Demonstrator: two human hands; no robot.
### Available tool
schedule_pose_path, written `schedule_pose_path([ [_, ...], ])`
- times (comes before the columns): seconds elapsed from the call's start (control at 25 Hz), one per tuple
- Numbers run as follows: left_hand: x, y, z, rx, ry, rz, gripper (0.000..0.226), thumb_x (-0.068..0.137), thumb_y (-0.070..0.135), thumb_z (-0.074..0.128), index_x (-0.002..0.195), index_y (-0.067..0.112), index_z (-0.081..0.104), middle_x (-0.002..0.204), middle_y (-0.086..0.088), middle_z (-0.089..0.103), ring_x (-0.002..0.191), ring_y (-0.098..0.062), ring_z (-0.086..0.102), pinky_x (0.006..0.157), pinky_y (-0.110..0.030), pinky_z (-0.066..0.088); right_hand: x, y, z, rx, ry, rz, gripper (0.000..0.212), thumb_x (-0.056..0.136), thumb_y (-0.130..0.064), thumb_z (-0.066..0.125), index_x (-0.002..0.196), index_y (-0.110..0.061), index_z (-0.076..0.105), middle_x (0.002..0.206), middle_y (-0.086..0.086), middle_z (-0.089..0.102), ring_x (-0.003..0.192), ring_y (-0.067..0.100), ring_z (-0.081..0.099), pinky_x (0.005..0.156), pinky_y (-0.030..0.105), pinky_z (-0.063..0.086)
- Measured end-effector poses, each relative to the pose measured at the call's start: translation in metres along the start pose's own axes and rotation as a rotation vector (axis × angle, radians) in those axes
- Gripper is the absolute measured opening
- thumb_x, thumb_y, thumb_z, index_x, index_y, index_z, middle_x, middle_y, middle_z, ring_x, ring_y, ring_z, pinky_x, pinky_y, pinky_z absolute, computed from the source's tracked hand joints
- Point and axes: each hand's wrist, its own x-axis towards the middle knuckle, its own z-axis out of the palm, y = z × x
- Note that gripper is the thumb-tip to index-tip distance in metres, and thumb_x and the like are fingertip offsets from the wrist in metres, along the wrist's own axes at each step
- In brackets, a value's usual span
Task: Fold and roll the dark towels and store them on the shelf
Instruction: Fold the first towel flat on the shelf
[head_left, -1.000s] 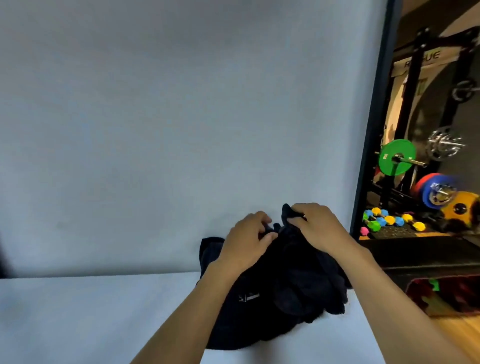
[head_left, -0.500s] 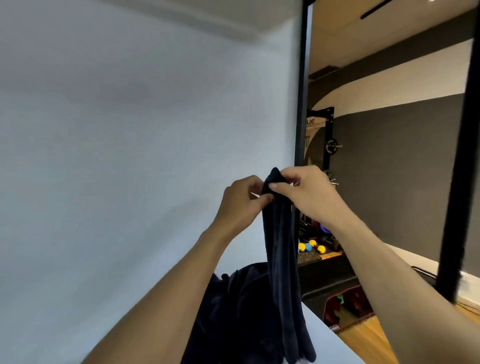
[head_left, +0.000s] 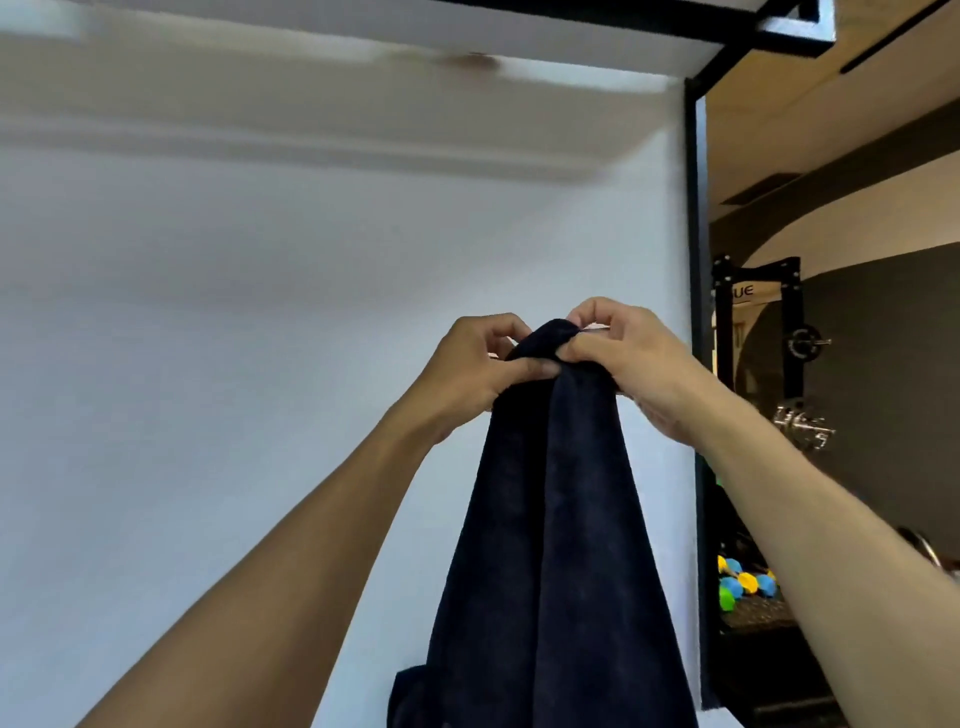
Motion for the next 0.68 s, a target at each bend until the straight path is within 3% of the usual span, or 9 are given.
schedule_pose_path([
  [0.08,-0.014,-0.002,-0.016,0.146,0.030,0.016,0.009,0.082,0.019,0.074,0.081,0.011,0.072,0.067,-0.001,0.057,0.053,-0.011,0.050,0.052,-0.023,0.042,0.004,0.002,0.021,-0.031,-0.039,-0.037,0.012,0.082,-0.014,0.066,0.078,-0.014,0.055,0.072,0.004,0.058,0.069,0.016,0.052,0.066,0.033,0.038],
  [0.24,-0.056,-0.015,-0.048,0.420,0.171,0.008,0.008,0.083,0.026,0.073,0.080,0.020,0.077,0.076,-0.003,0.065,0.070,-0.019,0.059,0.066,-0.033,0.049,0.000,0.009,0.079,0.085,-0.145,-0.060,0.015,0.080,-0.008,0.065,0.075,-0.006,0.051,0.082,0.011,0.067,0.072,0.014,0.059,0.072,0.034,0.045],
  [0.36,-0.086,-0.017,-0.081,0.379,0.242,-0.076,0.017,0.080,0.026,0.076,0.066,0.019,0.072,0.058,0.008,0.061,0.057,-0.007,0.054,0.059,-0.020,0.043,-0.003,0.006,0.121,0.231,-0.203,-0.045,0.018,0.073,-0.010,0.067,0.066,-0.017,0.050,0.080,0.011,0.063,0.073,0.018,0.056,0.072,0.035,0.043],
  [0.44,-0.099,-0.017,-0.106,0.306,0.163,-0.157,0.021,0.087,0.025,0.070,0.071,0.012,0.068,0.063,0.005,0.063,0.062,-0.008,0.058,0.063,-0.020,0.048,-0.003,-0.001,0.144,0.230,-0.227,-0.031,0.022,0.073,-0.011,0.067,0.064,-0.020,0.048,0.071,0.007,0.053,0.069,0.018,0.049,0.067,0.033,0.038],
  [0.56,-0.122,-0.022,-0.144,0.139,0.044,-0.237,0.026,0.098,0.029,0.054,0.082,0.008,0.058,0.075,-0.005,0.065,0.070,-0.017,0.060,0.070,-0.030,0.051,-0.003,-0.019,0.176,0.073,-0.295,0.018,0.014,0.081,-0.009,0.067,0.079,-0.015,0.054,0.073,0.004,0.064,0.066,0.017,0.057,0.064,0.029,0.044],
  [0.68,-0.148,-0.036,-0.186,0.150,0.097,-0.244,0.021,0.093,0.030,0.062,0.082,0.013,0.059,0.074,-0.005,0.070,0.065,-0.016,0.063,0.064,-0.025,0.049,-0.005,-0.033,0.207,-0.128,-0.275,0.067,0.012,0.079,-0.024,0.075,0.083,-0.017,0.066,0.083,0.003,0.072,0.070,0.014,0.064,0.065,0.026,0.046],
])
